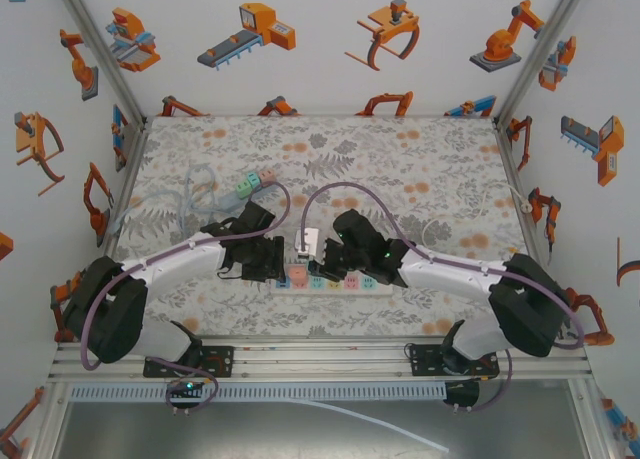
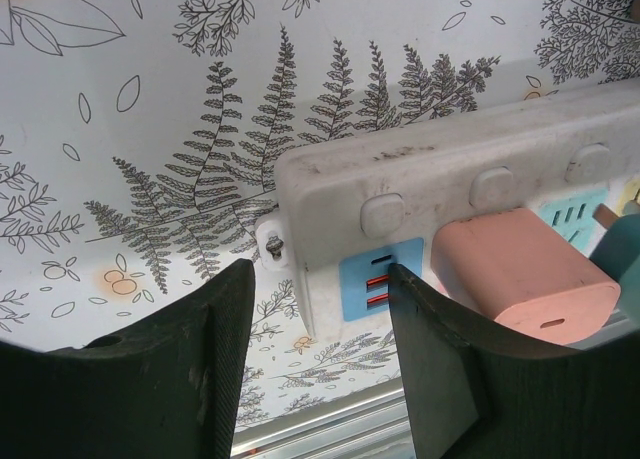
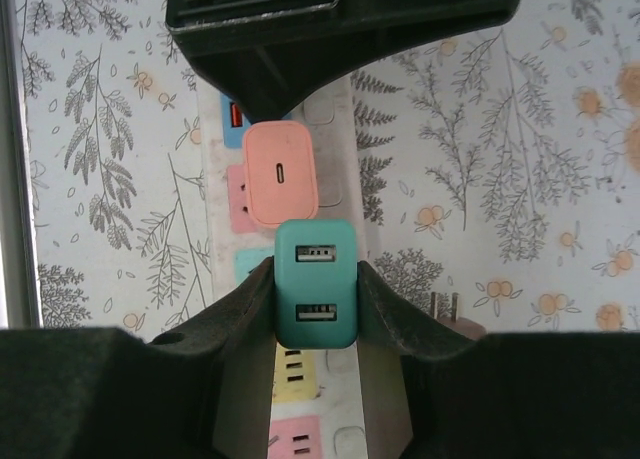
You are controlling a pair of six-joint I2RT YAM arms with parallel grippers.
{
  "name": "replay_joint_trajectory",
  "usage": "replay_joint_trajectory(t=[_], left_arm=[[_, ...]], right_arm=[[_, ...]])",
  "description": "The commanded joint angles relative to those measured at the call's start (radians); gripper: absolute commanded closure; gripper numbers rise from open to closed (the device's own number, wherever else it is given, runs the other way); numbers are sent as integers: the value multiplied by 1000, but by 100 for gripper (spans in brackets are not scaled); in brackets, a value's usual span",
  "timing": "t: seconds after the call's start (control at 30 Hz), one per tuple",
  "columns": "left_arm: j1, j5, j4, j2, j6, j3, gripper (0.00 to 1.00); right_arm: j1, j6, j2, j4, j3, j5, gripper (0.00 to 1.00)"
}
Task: Pull the plug off the socket
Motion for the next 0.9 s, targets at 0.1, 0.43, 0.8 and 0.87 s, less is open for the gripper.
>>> replay_joint_trajectory(t=[0.1, 0.43, 0.8, 0.87], left_arm=[[-16, -106, -115, 13, 8, -41, 46], [-16, -71, -130, -97, 12, 25, 44], [-18, -10, -13, -383, 116, 15, 17], [-21, 18, 27, -442, 144, 3, 10]], right_arm=[[12, 70, -75, 189, -17, -7, 87], [12, 594, -144, 323, -28, 389, 88], [12, 1325, -61, 125, 40, 856, 93], [11, 1407, -24, 102, 52, 860, 93]])
